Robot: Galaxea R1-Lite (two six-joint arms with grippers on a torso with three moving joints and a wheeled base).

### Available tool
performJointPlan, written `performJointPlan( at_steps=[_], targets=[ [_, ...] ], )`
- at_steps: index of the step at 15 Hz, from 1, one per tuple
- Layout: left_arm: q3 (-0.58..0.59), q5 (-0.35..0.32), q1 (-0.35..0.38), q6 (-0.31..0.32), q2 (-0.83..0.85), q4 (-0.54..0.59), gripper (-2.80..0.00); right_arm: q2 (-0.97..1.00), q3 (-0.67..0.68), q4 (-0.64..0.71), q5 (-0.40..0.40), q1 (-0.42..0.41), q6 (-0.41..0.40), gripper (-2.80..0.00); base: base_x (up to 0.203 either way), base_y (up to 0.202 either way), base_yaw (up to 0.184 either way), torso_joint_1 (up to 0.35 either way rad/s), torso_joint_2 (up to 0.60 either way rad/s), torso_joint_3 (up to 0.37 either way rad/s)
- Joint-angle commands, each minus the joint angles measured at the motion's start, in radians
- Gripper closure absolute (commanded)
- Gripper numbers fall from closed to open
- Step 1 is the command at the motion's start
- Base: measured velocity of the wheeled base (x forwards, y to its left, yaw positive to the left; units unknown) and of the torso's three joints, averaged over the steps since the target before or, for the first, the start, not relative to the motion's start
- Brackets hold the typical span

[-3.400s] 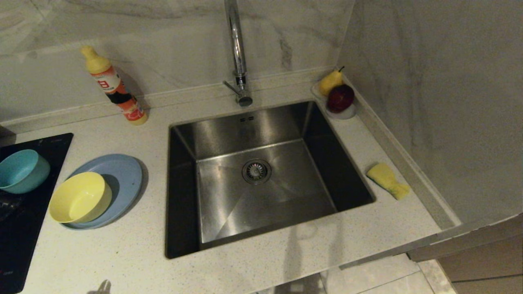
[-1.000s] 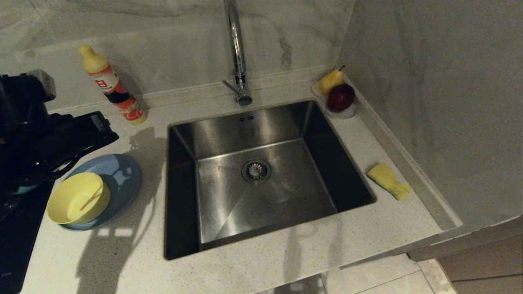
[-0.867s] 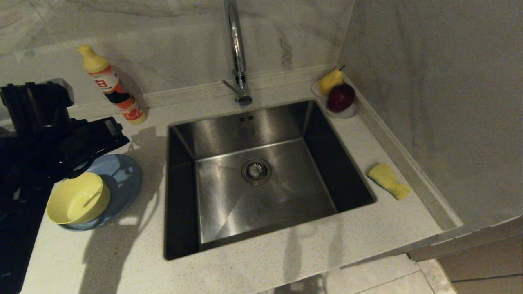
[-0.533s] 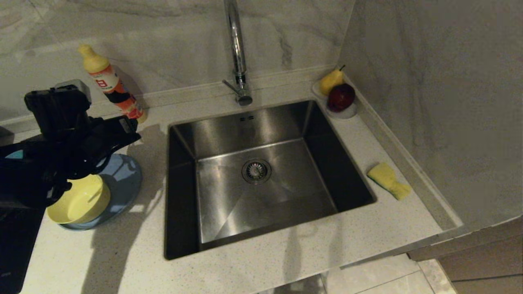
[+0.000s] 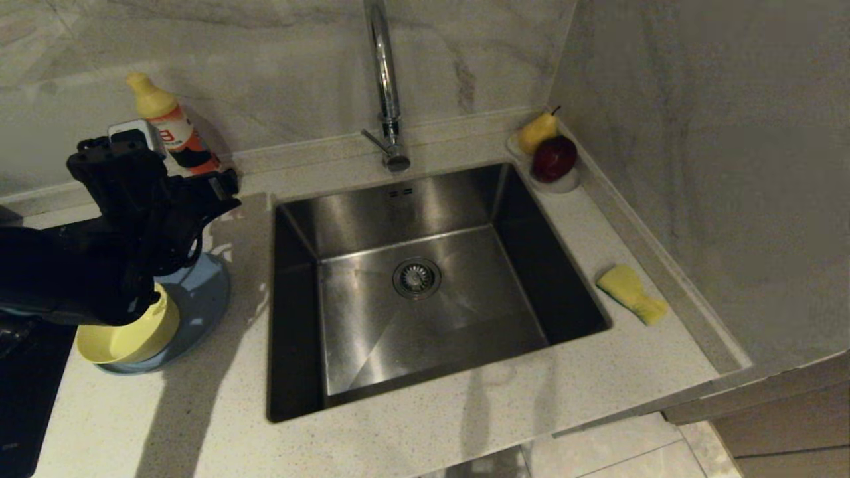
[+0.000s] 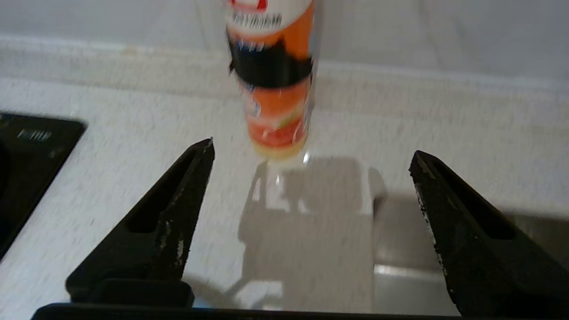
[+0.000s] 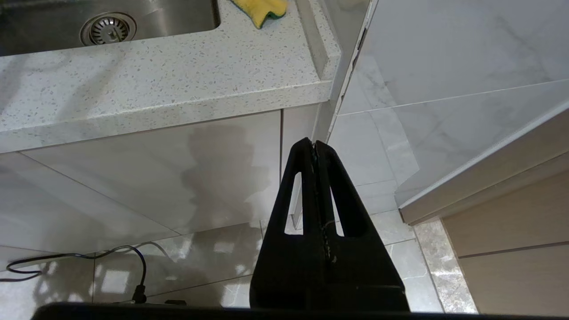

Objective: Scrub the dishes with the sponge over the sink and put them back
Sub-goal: Grab the dish soap

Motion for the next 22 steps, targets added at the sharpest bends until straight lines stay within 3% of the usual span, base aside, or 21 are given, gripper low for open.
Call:
performJointPlan(
  at_steps=[1, 22],
  targets=[
    [-0.052, 0.005, 0.005, 0.0, 0.045, -0.012, -2.8, -0.002, 0.0, 0.0, 0.001, 0.0, 0.0, 0.0, 0.0, 0.0, 0.0, 0.0, 0.0, 0.0],
    [-0.541, 0.019, 0.098, 0.0, 0.371, 0.023, -2.8, -0.002, 0.0, 0.001, 0.0, 0.0, -0.001, 0.0, 0.0, 0.0, 0.0, 0.0, 0.0, 0.0]
  ],
)
